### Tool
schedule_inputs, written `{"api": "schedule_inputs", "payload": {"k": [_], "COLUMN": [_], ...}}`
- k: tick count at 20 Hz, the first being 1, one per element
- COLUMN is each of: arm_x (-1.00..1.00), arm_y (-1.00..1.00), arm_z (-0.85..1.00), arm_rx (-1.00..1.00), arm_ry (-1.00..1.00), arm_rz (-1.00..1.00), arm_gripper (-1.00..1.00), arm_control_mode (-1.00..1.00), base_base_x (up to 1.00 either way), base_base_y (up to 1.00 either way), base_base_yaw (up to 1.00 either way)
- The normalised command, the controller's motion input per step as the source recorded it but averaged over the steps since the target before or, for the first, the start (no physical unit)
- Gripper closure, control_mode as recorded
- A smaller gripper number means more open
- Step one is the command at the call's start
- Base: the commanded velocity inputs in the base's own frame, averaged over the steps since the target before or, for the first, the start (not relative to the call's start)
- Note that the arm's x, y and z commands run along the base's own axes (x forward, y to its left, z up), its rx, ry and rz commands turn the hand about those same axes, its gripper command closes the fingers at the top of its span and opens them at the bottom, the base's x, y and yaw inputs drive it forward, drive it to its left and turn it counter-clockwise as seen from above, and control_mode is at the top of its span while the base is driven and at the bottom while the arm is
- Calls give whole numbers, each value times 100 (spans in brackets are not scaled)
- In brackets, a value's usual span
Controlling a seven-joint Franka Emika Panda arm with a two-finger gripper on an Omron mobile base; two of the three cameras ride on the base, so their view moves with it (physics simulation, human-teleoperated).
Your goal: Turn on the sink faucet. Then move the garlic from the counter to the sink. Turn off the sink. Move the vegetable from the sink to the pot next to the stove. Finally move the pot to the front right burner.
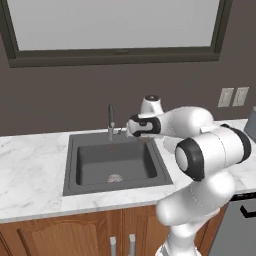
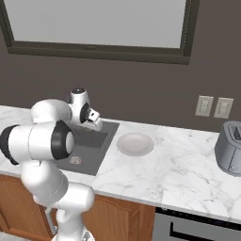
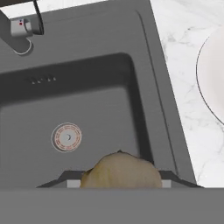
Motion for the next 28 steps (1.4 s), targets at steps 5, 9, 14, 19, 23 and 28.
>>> {"api": "schedule_inputs", "payload": {"k": [5,9,14,19,23,28], "arm_x": [-45,-48,-51,-46,-22,-1], "arm_y": [-18,-17,-21,-20,-7,4], "arm_z": [66,55,42,41,20,0], "arm_rx": [0,0,0,0,0,-2], "arm_ry": [0,0,0,0,0,0], "arm_rz": [0,0,0,0,0,1], "arm_gripper": [100,100,100,100,100,100], "arm_control_mode": [-100,-100,-100,-100,-100,-100], "base_base_x": [0,0,0,0,0,0], "base_base_y": [0,0,0,0,0,0], "base_base_yaw": [0,0,0,0,0,0]}}
